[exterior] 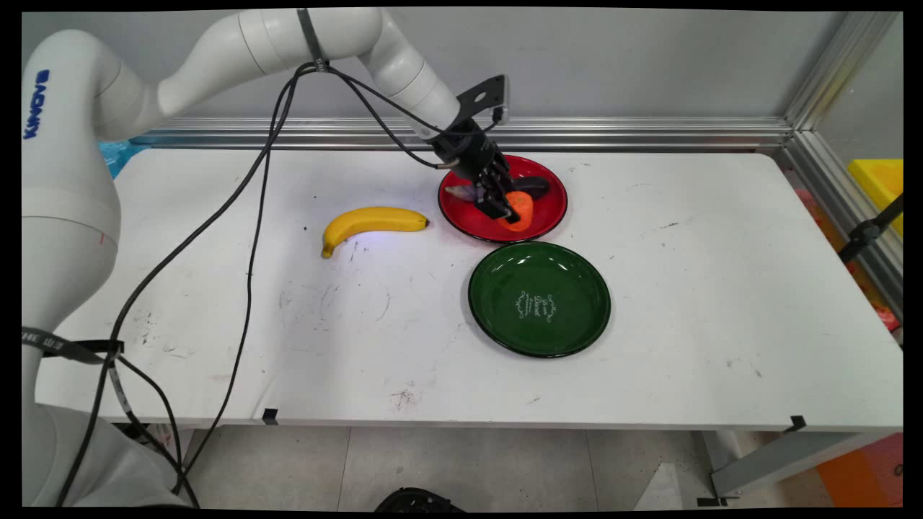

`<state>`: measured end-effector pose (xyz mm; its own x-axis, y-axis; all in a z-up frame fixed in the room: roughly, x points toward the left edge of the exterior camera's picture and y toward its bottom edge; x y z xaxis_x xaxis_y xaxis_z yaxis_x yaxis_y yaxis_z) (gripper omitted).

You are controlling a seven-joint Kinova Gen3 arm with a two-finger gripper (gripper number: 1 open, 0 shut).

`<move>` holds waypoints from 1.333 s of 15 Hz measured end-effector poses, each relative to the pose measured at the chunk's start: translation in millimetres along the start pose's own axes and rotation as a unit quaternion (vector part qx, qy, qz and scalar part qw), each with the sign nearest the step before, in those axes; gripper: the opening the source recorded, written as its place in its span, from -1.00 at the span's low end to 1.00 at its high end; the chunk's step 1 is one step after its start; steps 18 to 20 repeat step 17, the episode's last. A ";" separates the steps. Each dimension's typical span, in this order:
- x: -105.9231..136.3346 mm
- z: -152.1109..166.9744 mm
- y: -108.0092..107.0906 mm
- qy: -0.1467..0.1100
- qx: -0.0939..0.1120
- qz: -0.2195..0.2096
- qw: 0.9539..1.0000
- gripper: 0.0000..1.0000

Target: Place the picked object on the red plate

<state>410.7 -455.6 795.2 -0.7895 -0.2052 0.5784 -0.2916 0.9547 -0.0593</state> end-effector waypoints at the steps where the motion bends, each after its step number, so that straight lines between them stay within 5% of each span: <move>1: -3.2 0.3 -2.9 -0.002 0.003 0.000 1.000 -1.00; 12: -25.4 13.7 -8.5 -0.009 0.005 -0.006 1.000 -1.00; 13: -26.5 14.6 -8.2 -0.009 0.004 -0.006 1.000 1.00; 20: -28.0 16.9 -7.9 -0.007 0.002 -0.008 1.000 1.00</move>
